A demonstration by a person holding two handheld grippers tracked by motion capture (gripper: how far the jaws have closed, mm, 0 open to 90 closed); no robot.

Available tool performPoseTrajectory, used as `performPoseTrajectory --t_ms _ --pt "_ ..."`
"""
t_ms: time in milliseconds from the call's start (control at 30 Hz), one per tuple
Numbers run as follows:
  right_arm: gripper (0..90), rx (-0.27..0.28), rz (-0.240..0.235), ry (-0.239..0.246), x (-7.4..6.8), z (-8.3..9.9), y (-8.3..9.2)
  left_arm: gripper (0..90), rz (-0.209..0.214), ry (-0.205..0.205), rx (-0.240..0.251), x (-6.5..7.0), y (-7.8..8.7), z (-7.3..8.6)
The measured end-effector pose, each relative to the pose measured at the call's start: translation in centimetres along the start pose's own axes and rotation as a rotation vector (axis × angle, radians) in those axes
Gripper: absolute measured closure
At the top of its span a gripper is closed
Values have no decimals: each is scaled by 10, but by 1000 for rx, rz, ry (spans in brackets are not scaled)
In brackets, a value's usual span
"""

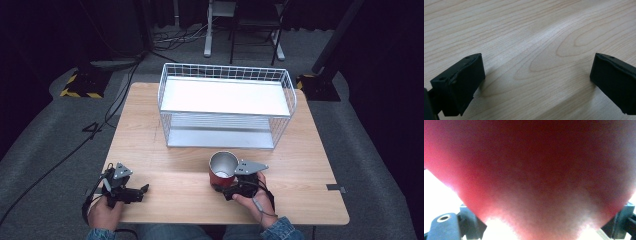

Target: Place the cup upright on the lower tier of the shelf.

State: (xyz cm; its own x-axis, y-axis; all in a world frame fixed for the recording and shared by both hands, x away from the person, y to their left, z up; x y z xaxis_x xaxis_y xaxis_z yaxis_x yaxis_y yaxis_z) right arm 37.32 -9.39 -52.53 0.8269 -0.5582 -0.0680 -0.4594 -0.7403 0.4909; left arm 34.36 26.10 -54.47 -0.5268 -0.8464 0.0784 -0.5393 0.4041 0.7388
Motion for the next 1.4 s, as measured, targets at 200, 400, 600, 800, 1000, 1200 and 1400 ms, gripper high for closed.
performPoseTrajectory --t_ms 200,400,600,800,1000,1200,1400 --pt "131 -7 -23 -18 2 -1 -2 0 0 0 0 0 0 0" --pt "151 4 -6 0 2 -1 -2 0 -1 -1 0 0 0 0" --pt "162 24 18 17 1 -2 0 0 0 0 0 0 0 0" --pt "164 36 21 21 0 -2 1 0 0 1 0 0 0 0" --pt "165 60 28 27 -1 -8 5 0 0 1 1 0 0 0" --pt "164 75 47 36 3 -19 7 0 0 1 0 0 0 0" --pt "165 78 82 30 11 -30 7 0 -1 -1 0 0 0 0"
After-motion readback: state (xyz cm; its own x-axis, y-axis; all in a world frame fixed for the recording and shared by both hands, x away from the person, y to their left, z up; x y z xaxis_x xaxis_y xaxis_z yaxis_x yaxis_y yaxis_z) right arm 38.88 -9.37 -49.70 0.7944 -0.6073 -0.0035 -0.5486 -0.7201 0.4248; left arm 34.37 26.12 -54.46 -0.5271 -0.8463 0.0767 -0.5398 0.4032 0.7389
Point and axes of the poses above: each handheld gripper's, and its own axes: y roughly backward along the jaws, z roughly out of its underside, x roughly to its right, the point moved 5 cm from there along -y, roughly forward along the jaws, and after that the axes turned 4 degrees about z, right-handed, at the moved point
